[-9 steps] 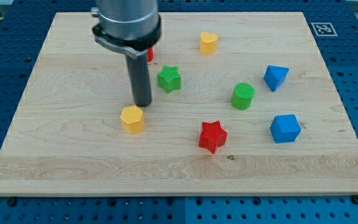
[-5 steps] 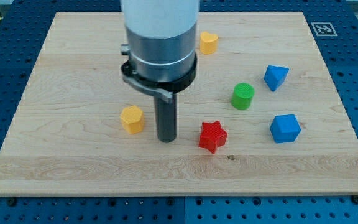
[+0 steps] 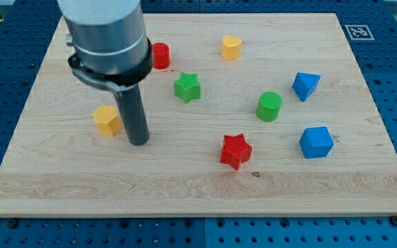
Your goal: Move the yellow hexagon parallel left to the red circle
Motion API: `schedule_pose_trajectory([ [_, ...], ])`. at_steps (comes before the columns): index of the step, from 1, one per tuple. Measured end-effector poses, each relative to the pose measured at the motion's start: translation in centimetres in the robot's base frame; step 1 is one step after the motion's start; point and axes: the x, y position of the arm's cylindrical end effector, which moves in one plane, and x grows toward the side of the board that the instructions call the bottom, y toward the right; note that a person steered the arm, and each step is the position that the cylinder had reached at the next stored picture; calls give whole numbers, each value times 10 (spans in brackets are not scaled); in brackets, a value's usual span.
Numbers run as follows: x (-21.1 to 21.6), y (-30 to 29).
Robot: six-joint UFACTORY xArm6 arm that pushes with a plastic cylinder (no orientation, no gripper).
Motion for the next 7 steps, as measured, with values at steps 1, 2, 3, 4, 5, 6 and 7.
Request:
schedule_pose_trajectory([
  [1, 0, -23],
  [2, -35, -51],
  [3, -77, -59],
  [4, -66, -59],
  [5, -38, -65],
  [6, -57, -83],
  [7, -100, -91],
])
